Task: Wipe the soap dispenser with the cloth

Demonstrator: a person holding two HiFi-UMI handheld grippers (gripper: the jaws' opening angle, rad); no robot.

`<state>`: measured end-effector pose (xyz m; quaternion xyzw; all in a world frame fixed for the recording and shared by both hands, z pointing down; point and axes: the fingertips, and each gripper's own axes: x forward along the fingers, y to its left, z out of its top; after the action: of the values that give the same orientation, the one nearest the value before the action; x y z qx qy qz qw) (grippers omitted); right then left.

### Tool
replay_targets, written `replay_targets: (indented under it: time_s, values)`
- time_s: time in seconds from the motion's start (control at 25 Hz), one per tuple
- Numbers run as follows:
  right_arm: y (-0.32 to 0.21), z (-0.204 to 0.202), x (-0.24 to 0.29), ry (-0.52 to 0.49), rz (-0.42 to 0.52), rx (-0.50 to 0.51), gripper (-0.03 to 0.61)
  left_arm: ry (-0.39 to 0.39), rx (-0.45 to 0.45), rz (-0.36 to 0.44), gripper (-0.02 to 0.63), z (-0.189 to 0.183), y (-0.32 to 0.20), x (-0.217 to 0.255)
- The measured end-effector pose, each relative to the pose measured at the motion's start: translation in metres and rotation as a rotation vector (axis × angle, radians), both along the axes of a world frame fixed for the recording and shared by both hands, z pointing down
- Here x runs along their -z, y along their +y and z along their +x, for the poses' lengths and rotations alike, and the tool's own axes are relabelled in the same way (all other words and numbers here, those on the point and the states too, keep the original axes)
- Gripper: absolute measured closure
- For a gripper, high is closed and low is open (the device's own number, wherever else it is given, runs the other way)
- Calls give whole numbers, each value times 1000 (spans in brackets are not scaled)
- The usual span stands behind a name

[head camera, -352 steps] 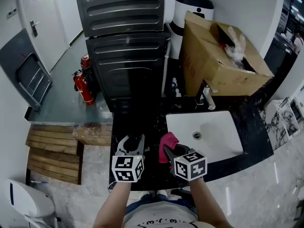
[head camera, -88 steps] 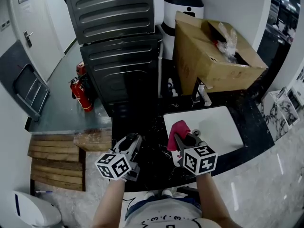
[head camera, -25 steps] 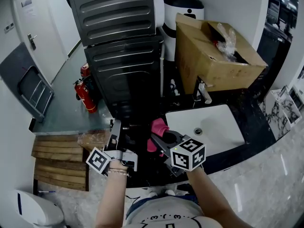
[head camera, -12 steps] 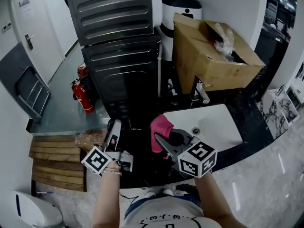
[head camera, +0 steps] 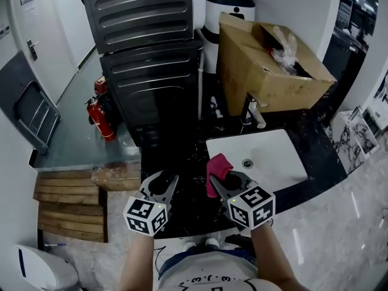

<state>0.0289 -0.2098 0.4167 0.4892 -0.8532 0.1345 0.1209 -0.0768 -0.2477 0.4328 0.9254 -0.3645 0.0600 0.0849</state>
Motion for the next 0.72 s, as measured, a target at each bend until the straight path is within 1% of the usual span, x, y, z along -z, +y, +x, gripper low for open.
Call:
replay_targets:
  time_s: [0.08, 0.16, 0.24, 0.28, 0.36, 0.4, 0.48, 0.6, 0.72]
  values:
    - [2, 1, -5, 7, -11, -9, 528, -45, -44, 3, 520, 6, 11, -15]
    - [3, 1, -11, 6, -27, -21, 528, -103, -72, 65, 512, 12, 19, -23]
    - [6, -1, -16, 4, -42, -31, 528, -136, -64, 116, 514, 15, 21, -23]
    - [7, -1, -18, 4, -49, -37, 528, -132, -54, 121, 511, 15, 20, -23]
    - [9, -3, -21, 3, -59, -47, 528, -97, -28, 105, 498, 12, 18, -23]
    - [10, -4, -22, 2, -60, -53, 528, -79, -19, 96, 473, 10, 17, -23]
    - [13, -3, -21, -1, -47, -70, 528, -52, -16, 91, 330, 5, 18, -21]
    - [16, 0, -11, -11, 14, -103, 528, -17, -2, 102, 298, -8, 21, -16]
    - [20, 9, -2, -39, 59, -151, 528, 30, 13, 93, 290, -18, 24, -13]
